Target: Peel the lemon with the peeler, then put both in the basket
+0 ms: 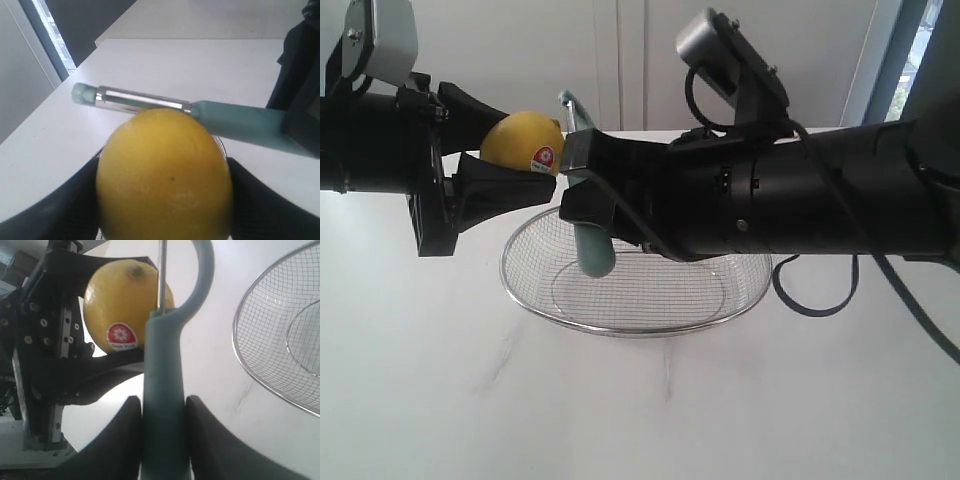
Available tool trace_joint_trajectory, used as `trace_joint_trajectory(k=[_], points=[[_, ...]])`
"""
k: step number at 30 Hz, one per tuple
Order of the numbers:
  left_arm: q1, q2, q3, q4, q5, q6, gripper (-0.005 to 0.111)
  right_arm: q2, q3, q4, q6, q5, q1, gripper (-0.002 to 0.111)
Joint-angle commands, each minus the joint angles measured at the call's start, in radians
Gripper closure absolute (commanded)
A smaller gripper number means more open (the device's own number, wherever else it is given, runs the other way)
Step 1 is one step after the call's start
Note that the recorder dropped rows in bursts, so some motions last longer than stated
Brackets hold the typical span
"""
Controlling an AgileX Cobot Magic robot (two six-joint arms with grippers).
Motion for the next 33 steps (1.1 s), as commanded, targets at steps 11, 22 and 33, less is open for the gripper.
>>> trace_joint_trajectory(k=[11,22,33], points=[[-0.005,-0.006,0.003,-0.025,0.013,-0.009,0.107,-0.157,-0.009,-0.121,-0.014,-0.010,-0.003,0.108],[-0.005,-0.006,0.003,-0.025,0.025,-0.013,0.107,-0.285,0.008,-0.755,0.509,0.071,-0.110,0.108],[-0.005,-0.006,0.003,-0.025,0.025,-0.013,0.107,0.025,0.053,-0.364,0.179,0.115,-0.250,0.108]])
